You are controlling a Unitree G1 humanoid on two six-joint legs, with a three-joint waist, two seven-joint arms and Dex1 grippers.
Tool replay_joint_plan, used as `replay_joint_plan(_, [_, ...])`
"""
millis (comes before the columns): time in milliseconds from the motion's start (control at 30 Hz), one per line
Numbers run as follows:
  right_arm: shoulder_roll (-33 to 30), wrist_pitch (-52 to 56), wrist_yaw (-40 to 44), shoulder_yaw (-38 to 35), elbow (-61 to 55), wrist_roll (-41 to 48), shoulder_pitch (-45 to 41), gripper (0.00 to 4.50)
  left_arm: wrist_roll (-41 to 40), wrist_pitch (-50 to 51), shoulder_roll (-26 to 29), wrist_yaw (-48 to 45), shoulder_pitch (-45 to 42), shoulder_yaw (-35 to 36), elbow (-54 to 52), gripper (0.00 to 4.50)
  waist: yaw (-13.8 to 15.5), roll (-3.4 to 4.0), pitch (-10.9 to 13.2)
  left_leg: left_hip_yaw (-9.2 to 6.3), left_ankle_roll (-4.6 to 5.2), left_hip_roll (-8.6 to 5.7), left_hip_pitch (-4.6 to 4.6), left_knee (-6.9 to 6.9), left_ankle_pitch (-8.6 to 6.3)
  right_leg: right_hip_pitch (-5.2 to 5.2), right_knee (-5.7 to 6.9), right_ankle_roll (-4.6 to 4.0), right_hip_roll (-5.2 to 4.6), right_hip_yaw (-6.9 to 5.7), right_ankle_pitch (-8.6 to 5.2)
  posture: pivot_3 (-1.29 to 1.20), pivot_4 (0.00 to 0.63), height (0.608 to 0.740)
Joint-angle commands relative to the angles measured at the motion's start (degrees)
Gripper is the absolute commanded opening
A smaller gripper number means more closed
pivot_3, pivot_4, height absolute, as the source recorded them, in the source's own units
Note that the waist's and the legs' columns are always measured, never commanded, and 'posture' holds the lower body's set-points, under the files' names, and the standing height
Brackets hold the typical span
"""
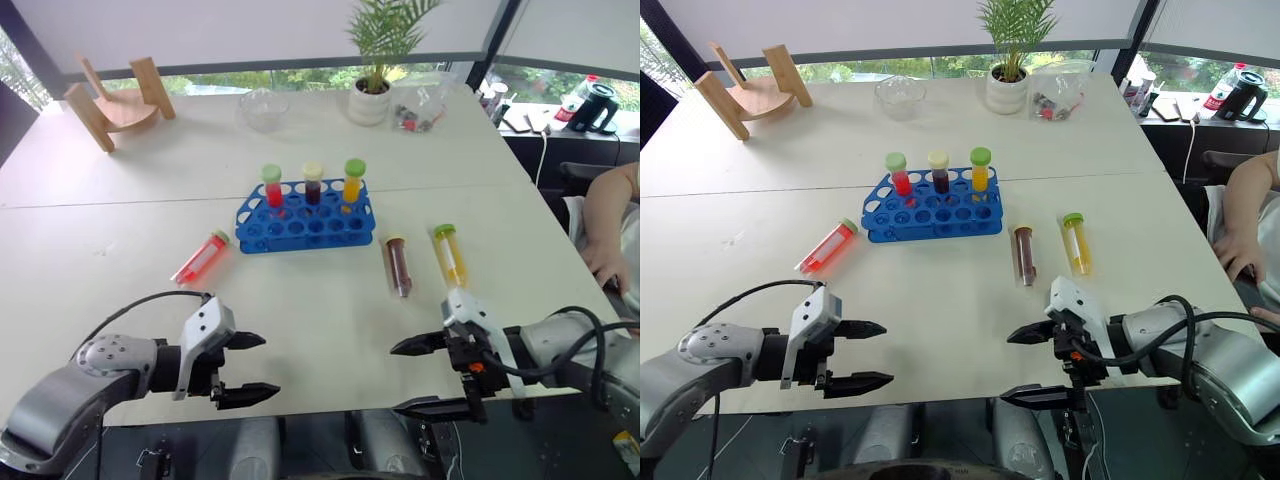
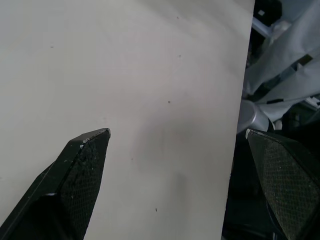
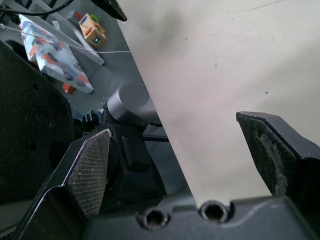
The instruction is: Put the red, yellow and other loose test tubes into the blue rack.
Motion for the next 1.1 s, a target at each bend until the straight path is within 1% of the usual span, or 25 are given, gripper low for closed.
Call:
replay_joint_plan(33, [-0.2, -0.5, -0.2, 0.1, -0.5, 0.2, -1.2, 4.50, -1.7, 0.1, -0.3, 0.3, -1.2, 1.3, -0.7, 4.49, 0.0, 0.00, 0.0, 0.00, 0.00, 0.00, 0.00, 0.00, 0.00, 0.00, 0.00, 0.00, 0.00, 0.00, 0.00, 0.00, 0.150, 0.740])
replay_joint_plan(233, [-0.9, -0.8, -0.4, 1.6, 0.5, -1.7, -2.5, 4.50, -1.8, 0.2, -0.1, 1.3, -1.3, 1.0, -0.9, 4.49, 0.0, 0.00, 0.0, 0.00, 0.00, 0.00, 0.00, 0.00, 0.00, 0.00, 0.00, 0.01, 0.00, 0.00, 0.01, 0.00, 0.150, 0.740])
replay_joint_plan(500, [-1.0, -2.6, 0.8, 3.1, 2.8, -3.8, -4.0, 4.50, 0.5, -0.9, -0.7, 1.6, -3.8, -2.3, 0.6, 4.49, 0.0, 0.00, 0.0, 0.00, 0.00, -0.01, -0.01, 0.00, 0.00, 0.00, 0.00, 0.01, 0.00, 0.00, 0.01, 0.00, 0.150, 0.740])
replay_joint_plan(700, [-2.2, -4.0, 1.8, 1.8, 3.1, -4.6, -2.3, 4.50, 3.2, -2.9, -2.0, 2.2, -5.2, -4.6, 2.0, 4.49, 0.0, 0.00, 0.0, -0.01, 0.00, 0.00, -0.01, 0.00, 0.00, -0.01, 0.01, 0.03, 0.01, 0.00, 0.02, 0.00, 0.150, 0.740])
replay_joint_plan(933, [-3.9, -4.7, 3.3, -0.8, 3.9, -4.4, -0.9, 4.50, 3.8, -3.1, -3.7, 2.1, -6.7, -6.7, 2.8, 4.49, 0.0, 0.00, 0.0, 0.00, 0.00, -0.01, -0.01, 0.02, 0.00, 0.01, 0.01, 0.03, 0.00, 0.00, 0.02, 0.00, 0.150, 0.740])
replay_joint_plan(1000, [-4.8, -3.7, 4.0, -2.1, 3.5, -3.1, -0.8, 4.50, 3.6, -3.8, -4.4, 1.5, -6.8, -6.8, 3.7, 4.49, 0.0, 0.01, 0.0, 0.00, 0.00, -0.01, 0.00, 0.02, 0.00, 0.02, 0.01, 0.03, -0.01, 0.00, 0.02, 0.00, 0.150, 0.740])
replay_joint_plan(1100, [-5.6, -2.0, 3.4, -4.8, 3.2, -1.5, -1.5, 4.50, 5.8, -5.3, -4.9, 2.1, -7.7, -7.7, 5.4, 4.49, 0.0, 0.01, 0.0, 0.00, 0.00, -0.01, 0.00, 0.02, 0.00, 0.01, 0.01, 0.04, 0.01, 0.00, 0.02, 0.00, 0.150, 0.740])
